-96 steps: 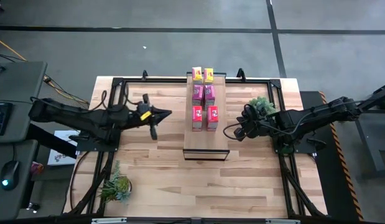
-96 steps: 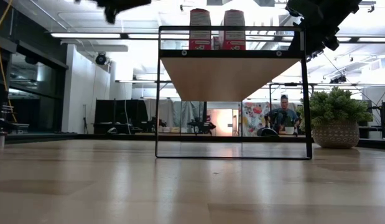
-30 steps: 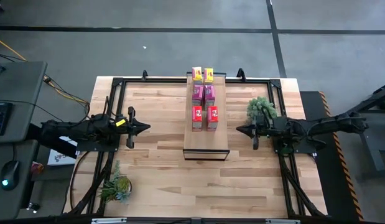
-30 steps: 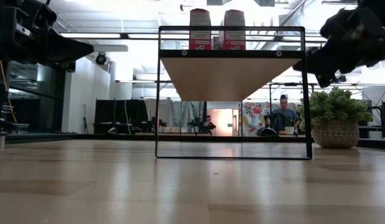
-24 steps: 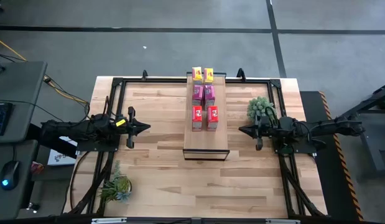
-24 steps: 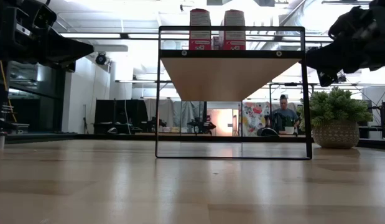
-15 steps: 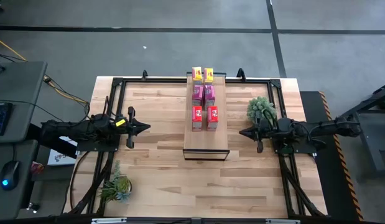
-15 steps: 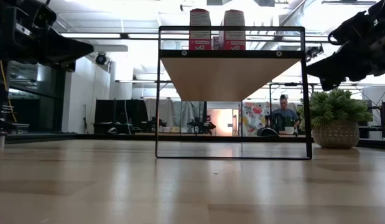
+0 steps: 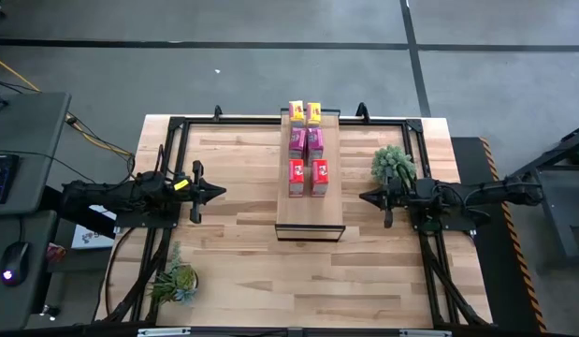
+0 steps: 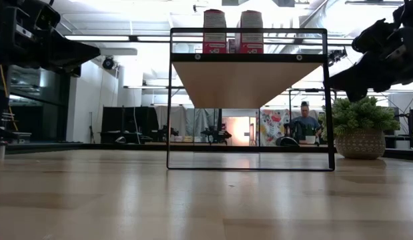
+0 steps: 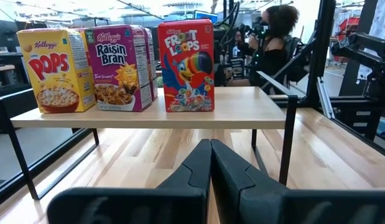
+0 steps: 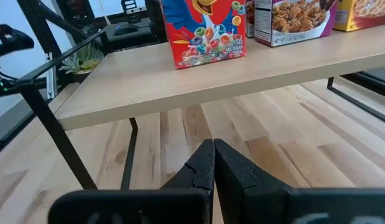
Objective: Stack cereal on shelf
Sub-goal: Return to Home Position
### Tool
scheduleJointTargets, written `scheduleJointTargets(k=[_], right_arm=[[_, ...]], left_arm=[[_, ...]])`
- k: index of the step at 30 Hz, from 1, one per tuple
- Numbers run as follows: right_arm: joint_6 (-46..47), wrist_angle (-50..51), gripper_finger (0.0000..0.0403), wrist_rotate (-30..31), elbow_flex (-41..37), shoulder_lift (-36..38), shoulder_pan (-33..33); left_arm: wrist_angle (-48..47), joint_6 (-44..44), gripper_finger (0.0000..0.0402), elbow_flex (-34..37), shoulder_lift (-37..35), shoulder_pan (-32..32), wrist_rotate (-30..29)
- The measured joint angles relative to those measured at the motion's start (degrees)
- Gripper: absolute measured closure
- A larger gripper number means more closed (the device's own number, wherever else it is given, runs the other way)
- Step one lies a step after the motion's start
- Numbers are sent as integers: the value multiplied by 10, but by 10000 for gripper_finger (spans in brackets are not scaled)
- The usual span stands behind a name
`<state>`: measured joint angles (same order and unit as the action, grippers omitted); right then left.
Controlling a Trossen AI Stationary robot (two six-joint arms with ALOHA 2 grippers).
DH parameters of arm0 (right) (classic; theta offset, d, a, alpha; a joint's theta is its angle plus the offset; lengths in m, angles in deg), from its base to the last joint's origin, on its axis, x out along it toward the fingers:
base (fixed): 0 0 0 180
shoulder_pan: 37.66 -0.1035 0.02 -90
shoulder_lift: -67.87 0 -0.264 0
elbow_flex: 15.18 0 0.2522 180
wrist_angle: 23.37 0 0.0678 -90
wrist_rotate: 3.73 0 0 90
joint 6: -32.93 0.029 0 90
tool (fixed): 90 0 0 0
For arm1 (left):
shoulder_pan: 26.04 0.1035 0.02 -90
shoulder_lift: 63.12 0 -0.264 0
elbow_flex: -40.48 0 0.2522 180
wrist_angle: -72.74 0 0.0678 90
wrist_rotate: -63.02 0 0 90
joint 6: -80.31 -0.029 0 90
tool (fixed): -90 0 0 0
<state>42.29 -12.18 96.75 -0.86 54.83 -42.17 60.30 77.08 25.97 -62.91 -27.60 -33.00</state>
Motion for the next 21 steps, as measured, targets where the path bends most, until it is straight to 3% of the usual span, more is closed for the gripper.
scheduleJointTargets(k=[21], right_arm=[[41, 0, 403, 0, 0, 0, 0]], left_arm=[[1, 0, 401, 0, 0, 0, 0]])
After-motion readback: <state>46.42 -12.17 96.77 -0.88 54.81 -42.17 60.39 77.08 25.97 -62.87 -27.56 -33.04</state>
